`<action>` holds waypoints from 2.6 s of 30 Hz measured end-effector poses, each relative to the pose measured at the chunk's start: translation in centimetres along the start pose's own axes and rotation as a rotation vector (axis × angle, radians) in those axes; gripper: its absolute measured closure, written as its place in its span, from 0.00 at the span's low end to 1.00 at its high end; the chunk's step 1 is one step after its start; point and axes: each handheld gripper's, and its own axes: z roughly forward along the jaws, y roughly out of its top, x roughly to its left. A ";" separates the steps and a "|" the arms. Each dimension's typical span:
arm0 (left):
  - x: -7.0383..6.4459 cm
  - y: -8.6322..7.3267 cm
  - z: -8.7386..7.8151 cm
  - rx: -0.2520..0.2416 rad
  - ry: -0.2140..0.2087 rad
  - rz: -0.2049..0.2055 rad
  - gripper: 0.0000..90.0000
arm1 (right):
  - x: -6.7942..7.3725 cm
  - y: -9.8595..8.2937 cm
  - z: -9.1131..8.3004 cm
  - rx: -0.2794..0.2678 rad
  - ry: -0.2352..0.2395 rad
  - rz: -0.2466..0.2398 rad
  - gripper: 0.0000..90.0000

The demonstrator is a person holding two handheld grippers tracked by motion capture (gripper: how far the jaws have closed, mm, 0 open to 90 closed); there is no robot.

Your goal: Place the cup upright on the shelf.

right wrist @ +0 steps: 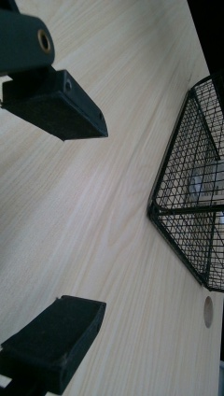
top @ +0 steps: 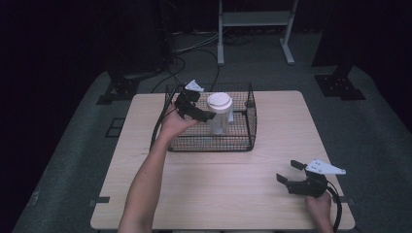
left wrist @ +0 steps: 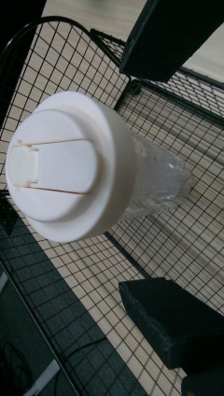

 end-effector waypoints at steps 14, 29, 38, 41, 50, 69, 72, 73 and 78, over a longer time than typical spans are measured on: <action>-1.4 -1.6 -4.0 -0.064 -0.015 0.020 0.00 | 0.0 0.0 0.0 0.002 -0.008 -0.001 0.14; -3.6 -3.8 -6.6 -0.101 -0.038 0.053 0.00 | 0.1 0.0 0.1 0.015 -0.019 -0.006 0.14; -5.1 -5.6 -8.0 -0.119 -0.040 0.056 0.00 | 0.1 0.0 0.2 0.016 -0.024 -0.012 0.14; -5.5 -6.3 -8.3 -0.125 -0.041 0.051 0.00 | 0.2 0.0 0.2 0.022 -0.025 -0.007 0.14; -6.9 -7.9 -8.8 -0.150 -0.050 0.044 0.00 | 0.2 0.0 0.2 0.023 -0.030 -0.016 0.14; -8.4 -11.3 -9.4 -0.163 -0.066 0.019 0.00 | 0.3 0.0 0.2 0.025 -0.029 -0.019 0.14; -8.4 -12.2 -9.6 -0.162 -0.063 0.010 0.00 | 0.3 0.0 0.2 0.026 -0.030 -0.020 0.14; -8.5 -12.4 -9.6 -0.164 -0.065 0.007 0.00 | 0.3 0.0 0.2 0.025 -0.030 -0.019 0.14; -8.7 -13.2 -9.7 -0.165 -0.059 0.007 0.00 | 0.3 0.0 0.2 0.023 -0.031 -0.022 0.14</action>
